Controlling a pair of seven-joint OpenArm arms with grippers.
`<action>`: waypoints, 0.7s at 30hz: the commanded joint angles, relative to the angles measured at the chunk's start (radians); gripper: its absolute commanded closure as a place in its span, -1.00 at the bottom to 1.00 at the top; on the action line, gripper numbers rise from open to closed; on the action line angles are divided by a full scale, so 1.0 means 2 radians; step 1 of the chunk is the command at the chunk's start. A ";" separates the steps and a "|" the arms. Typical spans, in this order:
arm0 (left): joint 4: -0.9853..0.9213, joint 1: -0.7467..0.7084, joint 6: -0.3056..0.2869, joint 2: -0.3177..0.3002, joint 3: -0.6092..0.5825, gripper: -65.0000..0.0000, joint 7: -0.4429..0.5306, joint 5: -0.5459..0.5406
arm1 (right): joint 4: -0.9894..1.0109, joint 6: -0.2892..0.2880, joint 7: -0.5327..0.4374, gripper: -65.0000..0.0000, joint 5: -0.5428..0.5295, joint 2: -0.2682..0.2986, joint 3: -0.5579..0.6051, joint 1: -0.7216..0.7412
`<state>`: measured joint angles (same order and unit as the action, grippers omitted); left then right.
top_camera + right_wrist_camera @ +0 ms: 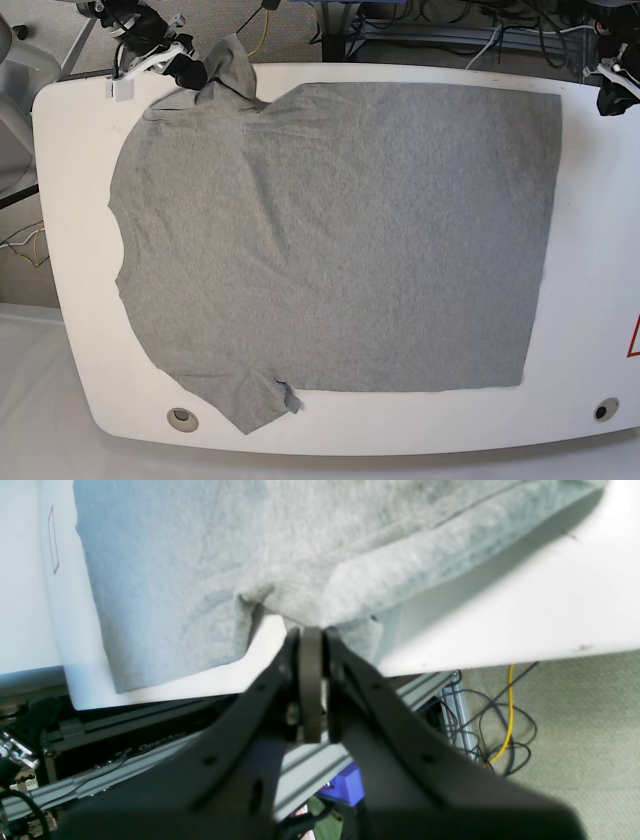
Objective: Fold the T-shirt properly
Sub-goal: 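Release and reposition the left gripper on the shirt corner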
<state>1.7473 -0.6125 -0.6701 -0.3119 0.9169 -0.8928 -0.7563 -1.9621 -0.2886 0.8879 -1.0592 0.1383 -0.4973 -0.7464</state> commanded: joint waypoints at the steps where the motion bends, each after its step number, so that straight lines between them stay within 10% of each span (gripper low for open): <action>1: 0.004 -0.002 -0.014 -0.009 0.005 0.33 0.007 -0.007 | -0.007 -0.005 -0.006 0.99 -0.010 0.005 -0.003 0.000; 5: -0.001 -0.002 -0.014 -0.008 0.005 -0.04 0.007 -0.007 | -0.007 -0.005 -0.006 0.99 -0.010 0.005 -0.003 0.001; 21: -0.137 0.035 -0.014 0.001 0.005 -0.02 0.007 -0.007 | -0.007 -0.005 -0.006 0.99 -0.010 0.006 -0.003 0.001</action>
<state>1.5112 -0.5514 -0.6971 -0.2943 0.9199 -0.8909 -0.7586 -1.9621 -0.2890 0.8875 -1.0595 0.1390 -0.4973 -0.7357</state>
